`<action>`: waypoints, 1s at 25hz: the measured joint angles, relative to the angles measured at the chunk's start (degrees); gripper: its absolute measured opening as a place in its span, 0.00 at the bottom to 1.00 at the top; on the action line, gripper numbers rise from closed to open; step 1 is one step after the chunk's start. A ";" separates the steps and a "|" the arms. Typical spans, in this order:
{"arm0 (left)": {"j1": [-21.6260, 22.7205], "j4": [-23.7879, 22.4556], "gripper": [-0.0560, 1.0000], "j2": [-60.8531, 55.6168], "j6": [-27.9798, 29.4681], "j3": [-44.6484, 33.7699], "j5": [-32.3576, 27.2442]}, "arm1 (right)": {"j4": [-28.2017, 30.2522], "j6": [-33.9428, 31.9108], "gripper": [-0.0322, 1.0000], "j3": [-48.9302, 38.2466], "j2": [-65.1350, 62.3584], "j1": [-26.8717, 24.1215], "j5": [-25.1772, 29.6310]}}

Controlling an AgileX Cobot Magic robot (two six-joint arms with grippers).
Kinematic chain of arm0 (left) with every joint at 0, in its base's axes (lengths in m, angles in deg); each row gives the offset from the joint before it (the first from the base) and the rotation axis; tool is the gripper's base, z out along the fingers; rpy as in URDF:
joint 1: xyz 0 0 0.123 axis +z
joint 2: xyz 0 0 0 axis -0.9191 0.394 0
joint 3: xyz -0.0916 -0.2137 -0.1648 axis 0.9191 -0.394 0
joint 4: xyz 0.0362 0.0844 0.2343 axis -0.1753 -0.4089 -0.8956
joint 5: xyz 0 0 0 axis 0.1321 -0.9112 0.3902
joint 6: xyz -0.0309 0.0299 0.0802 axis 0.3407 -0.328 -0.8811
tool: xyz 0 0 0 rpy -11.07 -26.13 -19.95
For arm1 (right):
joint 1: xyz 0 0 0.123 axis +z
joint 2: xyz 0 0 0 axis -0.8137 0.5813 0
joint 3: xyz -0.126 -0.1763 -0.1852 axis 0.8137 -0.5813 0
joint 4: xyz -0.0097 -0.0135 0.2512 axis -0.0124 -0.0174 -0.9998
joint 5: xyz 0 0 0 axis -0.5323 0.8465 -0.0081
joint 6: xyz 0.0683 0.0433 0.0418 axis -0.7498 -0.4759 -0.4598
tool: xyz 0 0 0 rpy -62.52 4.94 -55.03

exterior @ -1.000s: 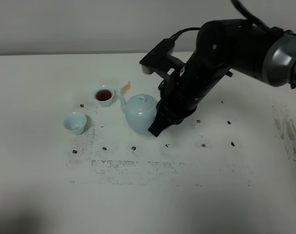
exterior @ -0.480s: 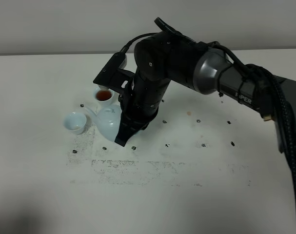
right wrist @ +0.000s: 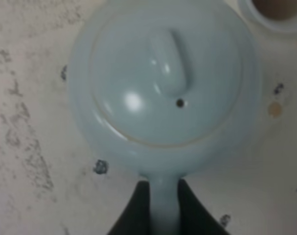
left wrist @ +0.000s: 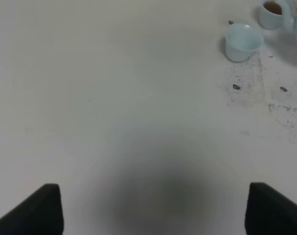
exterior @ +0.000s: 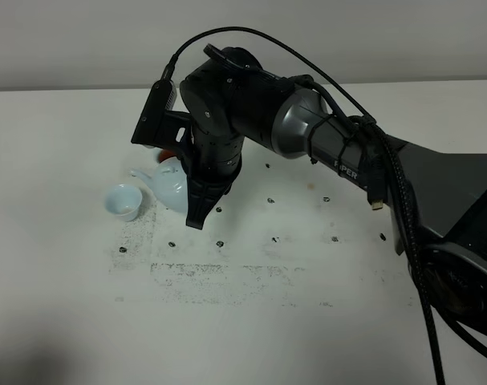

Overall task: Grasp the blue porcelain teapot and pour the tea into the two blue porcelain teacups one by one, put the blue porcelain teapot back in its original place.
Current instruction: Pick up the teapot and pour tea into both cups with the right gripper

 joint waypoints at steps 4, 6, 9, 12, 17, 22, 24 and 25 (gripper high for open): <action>0.00 0.00 0.74 0.00 0.00 0.00 0.00 | 4.17 0.12 0.07 0.00 0.06 1.55 -0.51; 0.00 0.00 0.74 0.00 0.00 0.00 0.00 | 6.25 0.12 0.07 0.00 0.06 2.08 -0.92; 0.00 0.00 0.74 0.00 0.00 0.00 0.00 | 9.86 0.12 0.07 0.00 0.06 2.93 -0.99; 0.00 0.00 0.74 0.00 0.00 0.00 0.00 | 12.63 0.18 0.07 0.00 0.06 3.70 -1.03; 0.00 0.00 0.74 0.00 0.00 0.00 0.00 | 16.00 0.17 0.07 0.00 0.06 4.52 -1.61; 0.00 0.00 0.74 0.00 0.00 0.00 0.00 | 17.46 0.17 0.07 0.00 0.06 4.57 -2.25; 0.00 0.00 0.74 0.00 0.00 0.00 0.00 | 18.38 0.17 0.07 0.00 0.29 4.63 -2.30; 0.00 0.00 0.74 0.00 0.00 0.00 0.00 | 19.01 0.17 0.07 0.00 0.58 4.69 -2.31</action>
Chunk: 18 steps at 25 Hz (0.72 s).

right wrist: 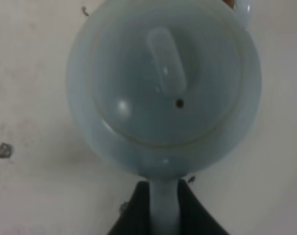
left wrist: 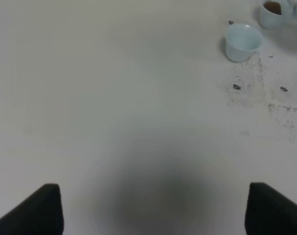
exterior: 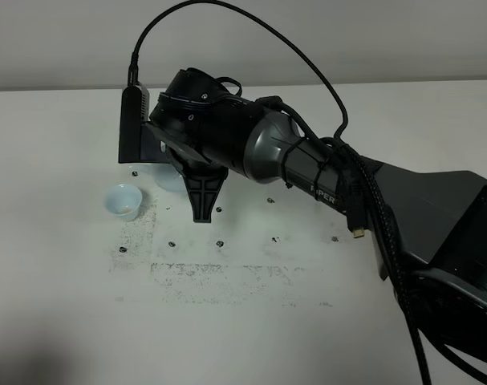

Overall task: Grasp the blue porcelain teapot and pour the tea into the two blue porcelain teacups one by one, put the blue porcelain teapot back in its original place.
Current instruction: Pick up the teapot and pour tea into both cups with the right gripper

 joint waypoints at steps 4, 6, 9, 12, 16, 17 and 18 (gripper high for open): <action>0.00 0.00 0.74 0.00 0.00 0.00 0.00 | 1.97 0.00 0.07 0.00 1.13 0.78 -0.13; 0.00 0.00 0.74 0.00 0.00 0.00 0.00 | 2.76 0.00 0.07 0.00 1.21 1.24 -0.75; 0.00 0.00 0.74 0.00 -0.11 0.00 0.00 | 3.13 -0.05 0.07 0.00 1.21 1.64 -1.10; 0.00 0.00 0.74 0.00 -0.11 0.00 0.00 | 4.05 -0.05 0.07 0.00 1.21 1.75 -1.10; 0.00 0.00 0.74 0.00 -0.06 0.00 0.00 | 6.75 -0.52 0.07 0.00 1.21 2.52 -1.15; 0.00 0.00 0.74 0.00 -0.06 0.00 0.00 | 7.05 -0.67 0.07 0.00 1.21 2.78 -1.27; 0.00 0.00 0.74 0.00 -0.06 0.00 0.00 | 7.34 -0.72 0.07 0.00 1.21 2.96 -1.50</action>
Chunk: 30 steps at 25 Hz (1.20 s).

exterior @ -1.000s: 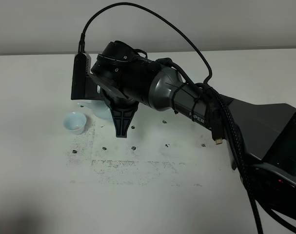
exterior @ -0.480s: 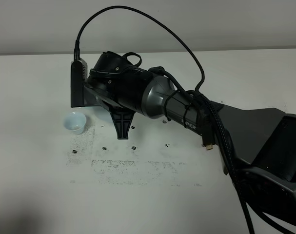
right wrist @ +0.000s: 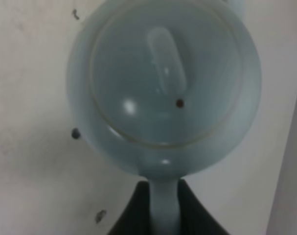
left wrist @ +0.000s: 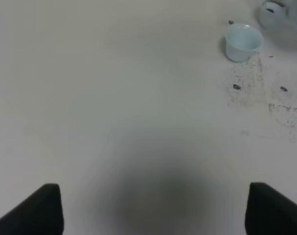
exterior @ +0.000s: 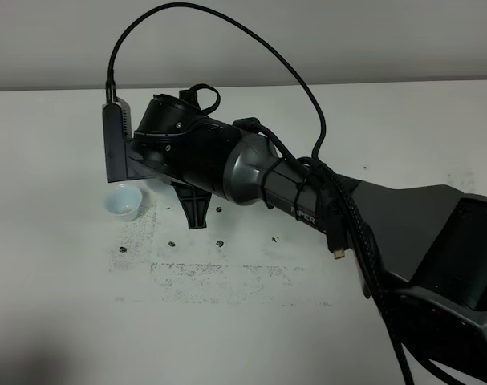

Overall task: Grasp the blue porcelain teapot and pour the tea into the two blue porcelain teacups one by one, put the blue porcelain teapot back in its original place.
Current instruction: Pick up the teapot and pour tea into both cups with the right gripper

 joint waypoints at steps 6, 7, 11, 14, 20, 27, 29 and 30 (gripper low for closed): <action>0.00 0.00 0.74 0.00 0.00 0.00 0.00 | 2.69 -0.59 0.07 0.00 0.29 0.37 -0.74; 0.00 0.00 0.74 0.00 0.00 0.00 0.00 | 2.82 -0.59 0.07 0.00 0.29 0.37 -0.74; 0.00 0.00 0.74 0.00 0.00 0.00 0.00 | 4.62 -0.59 0.07 0.00 0.57 0.37 -1.52; 0.00 0.00 0.74 0.00 0.00 0.00 0.00 | 5.48 -0.59 0.07 0.00 0.57 0.78 -1.46; 0.00 0.00 0.74 0.00 0.00 0.00 0.00 | 6.56 -0.59 0.07 0.00 0.57 1.58 -0.49; 0.00 0.00 0.74 0.00 0.06 0.00 0.00 | 7.05 -0.59 0.07 0.00 1.15 1.91 2.16; 0.00 0.00 0.74 0.00 0.06 0.00 0.00 | 7.09 -0.66 0.07 0.00 1.73 2.25 2.11; 0.00 0.00 0.74 0.00 0.06 0.00 0.00 | 7.09 -0.85 0.07 0.00 2.07 2.60 1.96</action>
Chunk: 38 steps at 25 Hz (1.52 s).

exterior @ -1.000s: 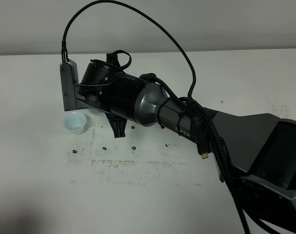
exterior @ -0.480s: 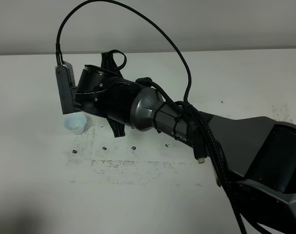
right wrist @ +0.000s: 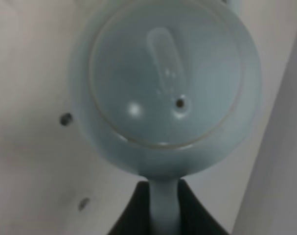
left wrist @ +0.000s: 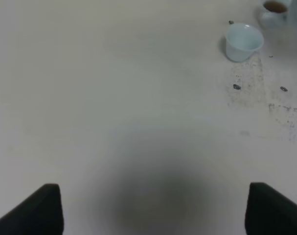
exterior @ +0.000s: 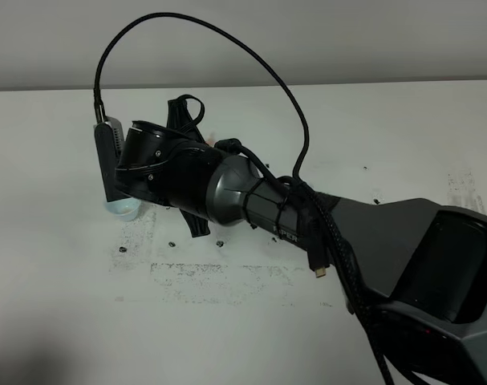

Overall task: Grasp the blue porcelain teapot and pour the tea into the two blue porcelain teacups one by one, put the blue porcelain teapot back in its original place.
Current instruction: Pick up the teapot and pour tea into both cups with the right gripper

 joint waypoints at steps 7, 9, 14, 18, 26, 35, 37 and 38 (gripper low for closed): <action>0.00 0.00 0.74 0.00 0.00 0.00 0.00 | 2.09 -1.48 0.07 0.00 0.43 1.29 -0.68; 0.00 0.00 0.74 0.00 0.00 0.00 0.00 | 3.43 -1.54 0.07 0.00 0.49 1.29 -0.56; 0.00 0.00 0.74 0.00 0.00 0.00 0.00 | 7.31 -1.70 0.07 0.00 0.61 1.86 0.05; 0.00 0.00 0.74 0.00 0.00 0.00 0.00 | 8.33 -1.70 0.07 0.00 0.66 2.80 0.18; 0.00 0.00 0.74 0.00 0.00 0.00 0.00 | 9.25 -1.76 0.07 0.00 0.68 3.66 0.39; 0.00 0.00 0.74 0.00 0.00 0.00 0.00 | 9.35 -1.95 0.07 0.00 0.87 3.66 0.96; 0.00 0.00 0.74 0.00 0.00 0.00 0.00 | 9.37 -2.01 0.07 0.00 0.99 3.66 1.00; 0.00 0.00 0.74 0.00 0.00 0.00 0.00 | 9.41 -2.08 0.07 0.00 0.99 3.76 1.00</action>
